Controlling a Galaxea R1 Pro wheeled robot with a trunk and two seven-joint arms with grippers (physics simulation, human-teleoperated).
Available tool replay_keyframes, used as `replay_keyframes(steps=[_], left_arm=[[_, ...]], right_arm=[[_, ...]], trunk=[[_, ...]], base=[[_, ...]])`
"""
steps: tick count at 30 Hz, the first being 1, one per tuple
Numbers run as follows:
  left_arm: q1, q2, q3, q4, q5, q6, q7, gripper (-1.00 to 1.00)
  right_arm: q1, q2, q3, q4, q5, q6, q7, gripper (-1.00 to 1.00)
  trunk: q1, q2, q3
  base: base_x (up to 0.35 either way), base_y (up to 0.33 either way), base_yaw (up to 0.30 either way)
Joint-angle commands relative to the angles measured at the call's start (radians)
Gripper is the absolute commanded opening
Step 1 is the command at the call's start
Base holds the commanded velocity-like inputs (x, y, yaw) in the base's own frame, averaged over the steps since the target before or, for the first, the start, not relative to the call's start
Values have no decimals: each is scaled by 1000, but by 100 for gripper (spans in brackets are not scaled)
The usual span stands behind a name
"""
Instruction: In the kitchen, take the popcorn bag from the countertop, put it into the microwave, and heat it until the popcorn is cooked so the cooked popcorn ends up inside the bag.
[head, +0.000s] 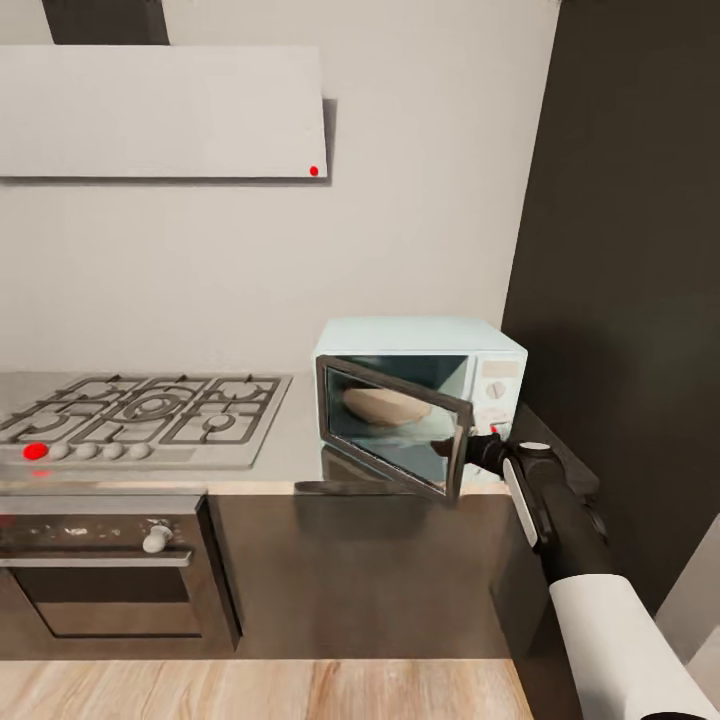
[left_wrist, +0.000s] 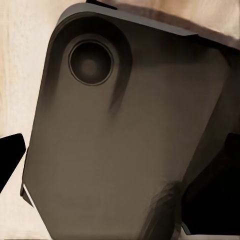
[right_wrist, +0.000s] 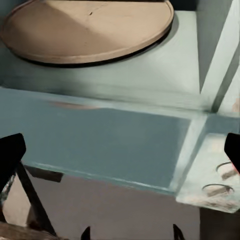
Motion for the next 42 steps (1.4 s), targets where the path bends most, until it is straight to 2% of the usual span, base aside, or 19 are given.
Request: replay_keyframes(steps=[1, 9, 14, 23, 39, 42], left_arm=[[0, 0, 5, 0, 2, -1, 0, 100], [0, 0, 5, 0, 2, -1, 0, 100], [0, 1, 5, 0, 2, -1, 0, 100], [0, 1, 5, 0, 2, -1, 0, 100], [0, 0, 1, 0, -6, -1, 0, 100], [0, 0, 1, 0, -6, -2, 0, 100]], right_arm=[[-1, 0, -2, -1, 7, 4, 9, 100], [-1, 0, -3, -1, 8, 8, 8, 100], [-1, -1, -3, -5, 13, 49, 10, 100], [-1, 0, -2, -5, 15, 54, 9, 100], [-1, -1, -3, -6, 13, 54, 9, 100], [-1, -12, -3, -8, 11, 54, 10, 100]], trunk=[[0, -1, -1], [0, -1, -1], [0, -1, -1], [0, -1, -1], [0, -1, -1], [0, -1, -1]], base=[[-231, 223, 0], [-231, 223, 0], [-232, 224, 0], [-220, 221, 0], [-17, 281, 0], [0, 321, 0]])
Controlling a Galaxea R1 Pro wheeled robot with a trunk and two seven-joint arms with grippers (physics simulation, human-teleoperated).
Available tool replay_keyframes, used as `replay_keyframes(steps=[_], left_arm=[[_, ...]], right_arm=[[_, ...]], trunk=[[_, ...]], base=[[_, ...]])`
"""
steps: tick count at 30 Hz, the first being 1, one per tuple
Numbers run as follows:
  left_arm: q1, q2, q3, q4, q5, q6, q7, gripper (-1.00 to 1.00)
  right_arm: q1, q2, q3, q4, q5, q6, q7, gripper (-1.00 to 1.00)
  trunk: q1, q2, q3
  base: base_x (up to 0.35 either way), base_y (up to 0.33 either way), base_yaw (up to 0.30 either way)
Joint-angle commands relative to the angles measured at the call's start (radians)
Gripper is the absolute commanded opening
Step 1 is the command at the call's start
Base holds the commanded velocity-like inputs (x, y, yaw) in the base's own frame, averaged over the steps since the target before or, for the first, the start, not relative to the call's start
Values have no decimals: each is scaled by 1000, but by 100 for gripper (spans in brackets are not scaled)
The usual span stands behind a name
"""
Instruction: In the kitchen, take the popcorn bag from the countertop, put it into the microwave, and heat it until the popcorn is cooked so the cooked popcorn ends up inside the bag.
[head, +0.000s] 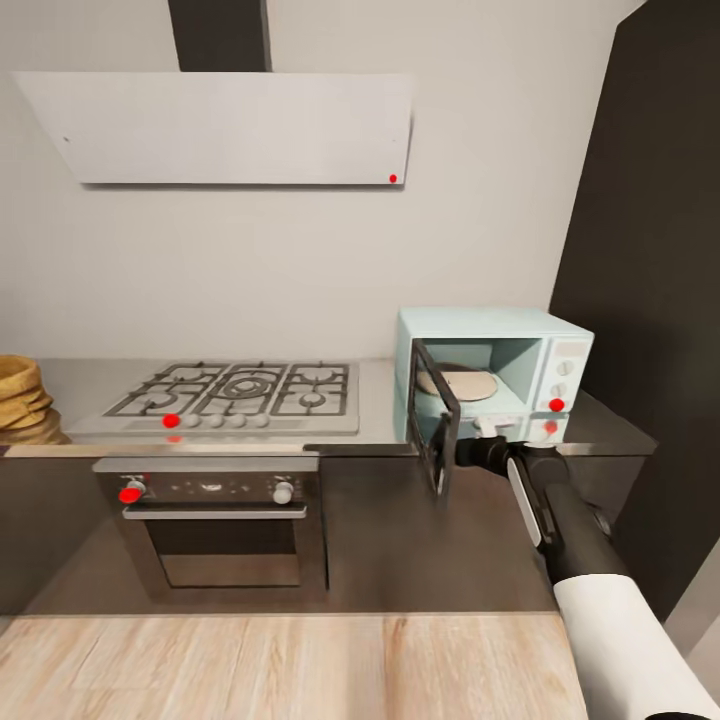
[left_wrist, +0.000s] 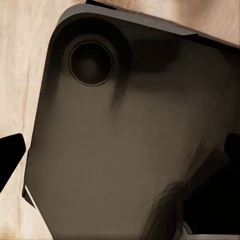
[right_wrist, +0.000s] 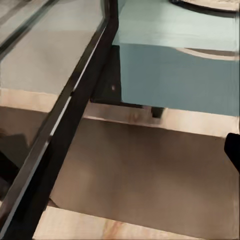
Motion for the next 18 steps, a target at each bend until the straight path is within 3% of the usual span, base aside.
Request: replay_keyframes(steps=[1, 10, 12, 14, 18], left_arm=[[0, 0, 5, 0, 2, -2, 0, 100], [-1, -1, 5, 0, 2, -2, 0, 100], [0, -1, 5, 0, 2, -1, 0, 100], [0, -1, 5, 0, 2, -1, 0, 100], [0, -1, 5, 0, 2, -1, 0, 100]], right_arm=[[0, -10, 0, -1, -18, 9, 14, 100], [0, -24, -6, 7, -18, 7, 4, 100], [0, -40, -62, 23, -17, 0, -25, 100], [0, -80, -114, 29, -16, -4, -44, 100], [0, -104, -122, 30, -16, -7, -56, 100]], trunk=[[0, -1, -1], [0, -1, -1], [0, -1, -1], [0, -1, -1], [0, -1, -1]], base=[[0, 301, 0], [0, 203, 0], [0, 24, 0], [0, 4, 0], [0, 0, 0]])
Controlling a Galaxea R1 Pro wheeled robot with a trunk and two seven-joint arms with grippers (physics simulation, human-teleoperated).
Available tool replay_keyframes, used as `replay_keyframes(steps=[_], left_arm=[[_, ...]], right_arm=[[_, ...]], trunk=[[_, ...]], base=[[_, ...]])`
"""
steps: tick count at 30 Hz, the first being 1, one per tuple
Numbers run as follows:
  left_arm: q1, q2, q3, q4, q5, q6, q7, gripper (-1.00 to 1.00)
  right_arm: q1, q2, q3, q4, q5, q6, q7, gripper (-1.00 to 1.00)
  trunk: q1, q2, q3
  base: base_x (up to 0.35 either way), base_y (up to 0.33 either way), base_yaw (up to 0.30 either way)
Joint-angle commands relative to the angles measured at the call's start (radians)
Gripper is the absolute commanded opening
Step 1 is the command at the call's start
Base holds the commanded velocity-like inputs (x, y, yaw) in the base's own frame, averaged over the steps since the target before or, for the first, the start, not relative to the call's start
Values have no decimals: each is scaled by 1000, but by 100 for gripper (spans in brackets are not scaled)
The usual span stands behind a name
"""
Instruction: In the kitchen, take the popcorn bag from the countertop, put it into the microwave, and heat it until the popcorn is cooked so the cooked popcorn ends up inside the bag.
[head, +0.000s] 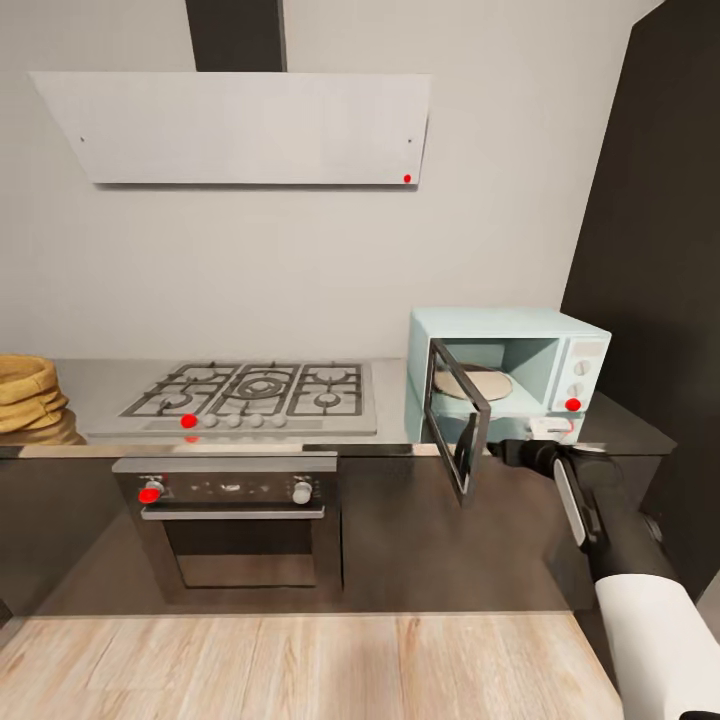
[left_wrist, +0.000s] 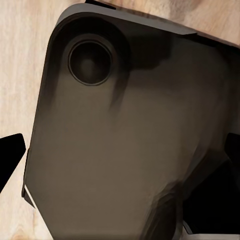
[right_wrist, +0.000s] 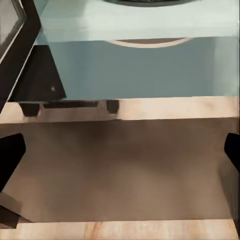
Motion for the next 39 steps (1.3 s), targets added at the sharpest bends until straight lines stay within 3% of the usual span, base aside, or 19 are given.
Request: replay_keyframes(steps=[1, 9, 12, 14, 18, 21, 22, 25, 26, 29, 33, 39], left_arm=[[0, 0, 5, 0, 2, -1, 0, 100], [0, 0, 5, 0, 2, -1, 0, 100], [0, 1, 6, 0, 6, -1, 0, 100], [0, 1, 9, 0, 9, -1, 0, 100], [0, 1, 11, 0, 11, -1, 2, 100], [0, 1, 12, 0, 11, -1, 6, 100], [0, 1, 12, 0, 12, -1, 6, 100], [0, 1, 13, 0, 12, -1, 7, 100], [0, 1, 11, 0, 12, -1, 7, 100], [0, 2, 11, 0, 12, -1, 8, 100], [0, 3, 11, 0, 13, -1, 8, 100], [0, 3, 13, 0, 14, -1, 9, 100]], right_arm=[[-1, -1, -2, -1, 10, 4, 6, 100], [-1, -10, 0, 46, 11, -2, -5, 100], [-1, -2, 4, 289, 12, -70, -6, 100], [-1, -6, 5, 550, 20, -223, -5, 100], [-1, -8, 8, 979, 108, -446, -20, 100], [-1, -10, 8, 1124, 135, -579, -32, 100], [16, -9, 9, 1139, 137, -602, -38, 100], [165, -3, 9, 1161, 151, -641, -46, 100], [344, 5, 9, 1166, 161, -705, -52, 100], [446, 6, 8, 1168, 159, -758, -63, 100], [525, 8, 7, 1168, 159, -771, -115, 100], [536, 9, 7, 1168, 159, -773, -124, 100]], trunk=[[0, -1, -1], [0, -1, -1], [0, -1, -1], [0, -1, -1], [0, -1, -1], [0, -1, -1], [0, -1, -1], [0, -1, -1], [0, -1, -1], [0, -1, -1], [0, -1, -1], [0, -1, 1]], base=[[0, 0, 0], [0, 0, 0], [0, 0, 0], [0, 0, 0], [0, 0, 0], [0, 0, 0], [0, 0, 0], [0, 0, 0], [0, 0, 0], [0, 0, 0], [0, 0, 19], [0, 0, 216]])
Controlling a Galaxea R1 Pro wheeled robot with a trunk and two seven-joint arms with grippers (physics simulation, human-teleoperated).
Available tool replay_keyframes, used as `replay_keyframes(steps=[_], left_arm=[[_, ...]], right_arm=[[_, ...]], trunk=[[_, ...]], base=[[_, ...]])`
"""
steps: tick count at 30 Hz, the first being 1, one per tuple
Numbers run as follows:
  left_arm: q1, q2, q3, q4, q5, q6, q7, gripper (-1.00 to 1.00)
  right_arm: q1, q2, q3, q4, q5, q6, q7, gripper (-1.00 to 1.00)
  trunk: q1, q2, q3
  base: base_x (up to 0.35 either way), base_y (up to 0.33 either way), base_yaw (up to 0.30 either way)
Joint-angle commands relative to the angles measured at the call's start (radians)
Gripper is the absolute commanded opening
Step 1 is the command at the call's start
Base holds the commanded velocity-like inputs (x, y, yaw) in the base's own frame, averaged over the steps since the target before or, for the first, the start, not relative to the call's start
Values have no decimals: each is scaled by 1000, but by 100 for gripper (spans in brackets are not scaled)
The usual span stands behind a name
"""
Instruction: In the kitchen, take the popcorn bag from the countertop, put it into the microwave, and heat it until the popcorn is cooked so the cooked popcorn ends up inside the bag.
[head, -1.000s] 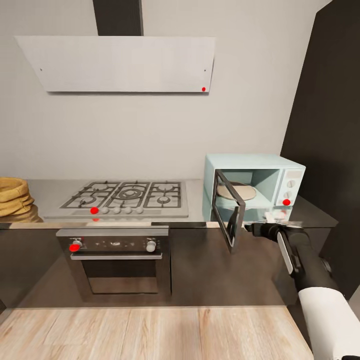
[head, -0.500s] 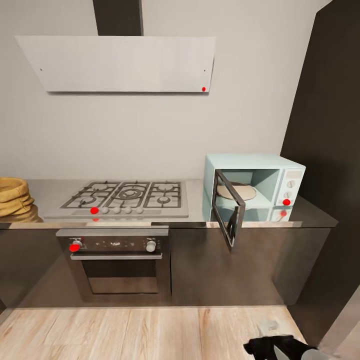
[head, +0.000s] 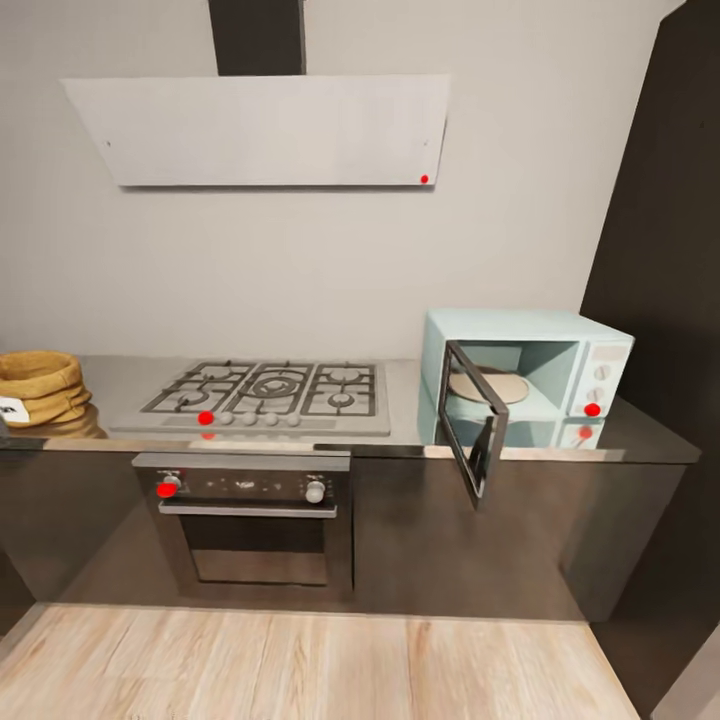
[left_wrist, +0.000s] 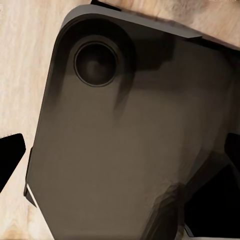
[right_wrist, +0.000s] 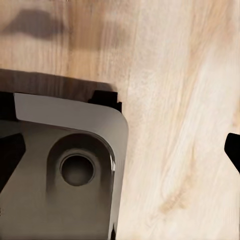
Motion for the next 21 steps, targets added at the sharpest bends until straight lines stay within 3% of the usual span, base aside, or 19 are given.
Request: replay_keyframes(steps=[1, 10, 15, 17, 19, 21], left_arm=[[0, 0, 6, 0, 2, -1, 1, 100], [0, 1, 6, 0, 6, -1, 2, 100], [0, 3, 6, 0, 71, -1, 2, 100], [0, 3, 6, 0, 84, -1, 3, 100], [0, 1, 5, 0, 88, -1, 4, 100], [0, 0, 4, 0, 88, -2, 4, 100]], right_arm=[[-1, 0, -9, 3, 9, -4, 2, 100], [-1, 12, -9, 3, 11, -4, 1, 100], [-1, 14, -7, 2, 13, -5, 1, 100], [-1, 14, -7, 1, 31, -5, -3, 100], [-1, 21, -7, 2, 98, -5, -13, 100], [-1, 24, -7, 1, 107, -5, -14, 100]], trunk=[[0, 0, 0], [0, 0, 4], [0, 0, 6], [0, 0, 6], [0, 0, 6], [0, 0, 6]], base=[[0, 0, 261], [0, 0, 265], [0, 0, 266], [0, 0, 266], [0, 0, 267], [0, 0, 267]])
